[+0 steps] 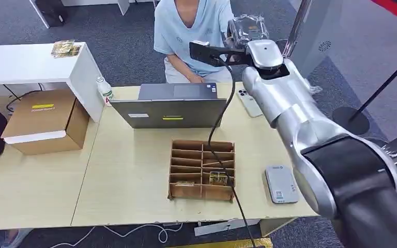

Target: Pass the card to the sensor for recognition and then transmit it.

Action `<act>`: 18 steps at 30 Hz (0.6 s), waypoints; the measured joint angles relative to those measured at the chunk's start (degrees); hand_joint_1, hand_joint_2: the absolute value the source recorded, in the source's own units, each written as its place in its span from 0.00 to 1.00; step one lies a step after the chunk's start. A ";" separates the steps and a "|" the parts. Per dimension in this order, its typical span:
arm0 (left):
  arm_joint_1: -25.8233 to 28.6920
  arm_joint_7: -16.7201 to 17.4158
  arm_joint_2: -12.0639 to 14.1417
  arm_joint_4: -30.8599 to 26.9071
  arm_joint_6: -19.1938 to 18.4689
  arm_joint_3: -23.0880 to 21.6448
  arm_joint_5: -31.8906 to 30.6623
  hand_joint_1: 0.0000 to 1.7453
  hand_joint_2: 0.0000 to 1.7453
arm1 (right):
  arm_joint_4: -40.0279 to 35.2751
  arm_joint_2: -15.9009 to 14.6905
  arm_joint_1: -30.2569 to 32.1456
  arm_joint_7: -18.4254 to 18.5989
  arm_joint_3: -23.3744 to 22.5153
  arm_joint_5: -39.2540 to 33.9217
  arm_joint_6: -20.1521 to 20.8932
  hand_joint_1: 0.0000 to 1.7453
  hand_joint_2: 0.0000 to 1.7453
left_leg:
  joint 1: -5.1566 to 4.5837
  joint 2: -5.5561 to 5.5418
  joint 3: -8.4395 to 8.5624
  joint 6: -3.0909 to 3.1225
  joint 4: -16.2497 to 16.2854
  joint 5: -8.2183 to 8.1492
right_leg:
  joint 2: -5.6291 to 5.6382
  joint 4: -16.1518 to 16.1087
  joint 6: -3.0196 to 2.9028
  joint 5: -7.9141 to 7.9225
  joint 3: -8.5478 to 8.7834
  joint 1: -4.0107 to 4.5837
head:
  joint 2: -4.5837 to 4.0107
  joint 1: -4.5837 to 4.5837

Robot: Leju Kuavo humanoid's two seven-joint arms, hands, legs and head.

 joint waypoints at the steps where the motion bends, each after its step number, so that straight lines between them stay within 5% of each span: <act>1: 0.01 0.05 0.00 0.00 0.00 0.00 0.00 0.00 0.00 | 0.02 0.00 0.01 -0.04 -0.13 0.02 -0.18 1.00 1.00 | 0.00 0.00 0.00 0.00 0.00 0.00 | 0.00 0.00 0.00 0.00 0.00 0.00 | 0.00 0.00; 8: 0.03 0.07 0.00 0.00 0.00 -0.02 0.00 0.00 0.00 | -0.07 -0.07 0.08 -1.27 -0.72 -0.13 -3.90 1.00 1.00 | 0.00 0.00 -0.01 0.00 0.00 0.00 | 0.00 0.00 0.00 0.00 -0.01 0.00 | 0.00 0.02; 15: 0.03 0.11 0.00 0.00 0.00 -0.04 0.00 0.00 0.00 | -4.16 -0.31 2.47 -8.27 -3.44 -6.39 -20.23 1.00 1.00 | 0.00 0.00 -0.01 0.00 0.00 0.00 | 0.00 0.00 0.00 0.00 0.00 0.00 | 0.00 0.00; 18: 0.04 0.20 0.02 0.00 0.22 -0.04 0.00 0.00 0.00 | -9.38 -0.31 5.10 -12.71 -5.42 -11.16 -23.10 1.00 1.00 | 0.00 0.00 -0.01 0.00 0.00 0.00 | 0.00 -0.01 0.00 0.00 0.00 0.00 | 0.00 0.02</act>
